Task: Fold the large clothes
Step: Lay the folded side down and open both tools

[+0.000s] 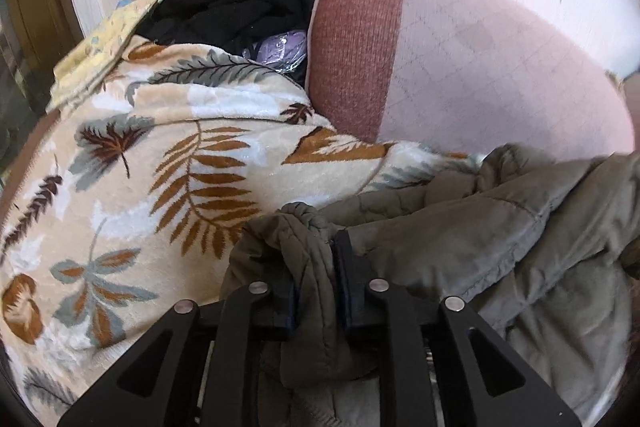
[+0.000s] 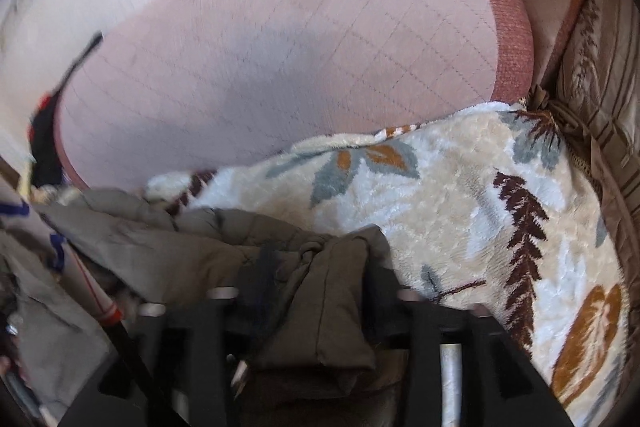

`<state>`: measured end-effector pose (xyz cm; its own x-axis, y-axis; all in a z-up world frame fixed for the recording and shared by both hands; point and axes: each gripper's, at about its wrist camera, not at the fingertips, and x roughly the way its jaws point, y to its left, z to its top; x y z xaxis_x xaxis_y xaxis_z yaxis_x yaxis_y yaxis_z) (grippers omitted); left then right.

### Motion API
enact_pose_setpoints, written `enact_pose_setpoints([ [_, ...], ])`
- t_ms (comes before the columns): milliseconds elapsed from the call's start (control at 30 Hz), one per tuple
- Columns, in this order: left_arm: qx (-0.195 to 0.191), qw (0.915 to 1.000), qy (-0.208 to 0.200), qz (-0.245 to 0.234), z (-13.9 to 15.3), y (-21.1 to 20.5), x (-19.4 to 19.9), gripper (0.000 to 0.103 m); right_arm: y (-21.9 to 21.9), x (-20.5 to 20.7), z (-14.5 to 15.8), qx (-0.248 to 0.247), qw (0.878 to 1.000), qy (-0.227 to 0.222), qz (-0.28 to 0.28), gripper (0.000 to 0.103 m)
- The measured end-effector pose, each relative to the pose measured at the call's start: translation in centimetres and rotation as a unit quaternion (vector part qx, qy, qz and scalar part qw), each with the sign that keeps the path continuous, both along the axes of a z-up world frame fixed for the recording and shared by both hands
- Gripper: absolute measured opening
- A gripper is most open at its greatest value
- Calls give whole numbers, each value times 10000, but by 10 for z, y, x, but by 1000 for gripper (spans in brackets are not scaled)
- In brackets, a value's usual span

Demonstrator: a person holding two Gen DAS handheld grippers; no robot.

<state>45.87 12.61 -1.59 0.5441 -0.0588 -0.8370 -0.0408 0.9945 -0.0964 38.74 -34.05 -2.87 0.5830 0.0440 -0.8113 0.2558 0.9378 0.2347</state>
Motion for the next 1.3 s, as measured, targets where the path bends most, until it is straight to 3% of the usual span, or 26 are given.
enact_pose_setpoints([
  [33,-140,9999,2,30,3,3,0,23,-3,-3,4,144,9998,-124,-20,103],
  [233,-405,9990,-144,138,27,10,-8,37,-12,-17,25,210,9994,-286,-37,103],
  [300,-376,9989,-244,171,38,10,-12,50,-11,-21,32,127,9994,-313,-8,103],
  [367,-20,9975,-615,357,58,10,-21,84,-8,-27,38,40,9994,-355,44,103],
  [433,367,9914,-1151,497,80,9,-34,92,-3,-33,44,-52,9992,-385,97,103],
  [500,529,9890,-1325,395,94,2,-45,93,3,-39,50,-119,9990,-395,196,103],
  [600,464,9907,-1272,112,100,-11,-58,94,13,-44,56,-215,9985,-397,301,103],
  [733,262,9942,-982,-362,86,-44,-71,94,37,-50,63,-294,9972,-404,564,103],
  [867,430,9931,-786,-762,59,-91,-75,94,62,-49,62,-539,9952,-263,778,103],
  [967,789,9893,-685,-1017,39,-128,-73,94,74,-44,53,-713,9939,-107,830,103],
  [1100,1326,9854,-258,-1033,3,-153,-58,94,81,-30,29,-861,9925,197,845,103],
  [1200,975,9911,173,-892,-24,-145,-43,99,81,-19,-3,-772,9916,530,893,103],
  [1300,896,9915,238,-918,-35,-140,-36,103,72,-13,-21,-511,9935,554,852,103],
])
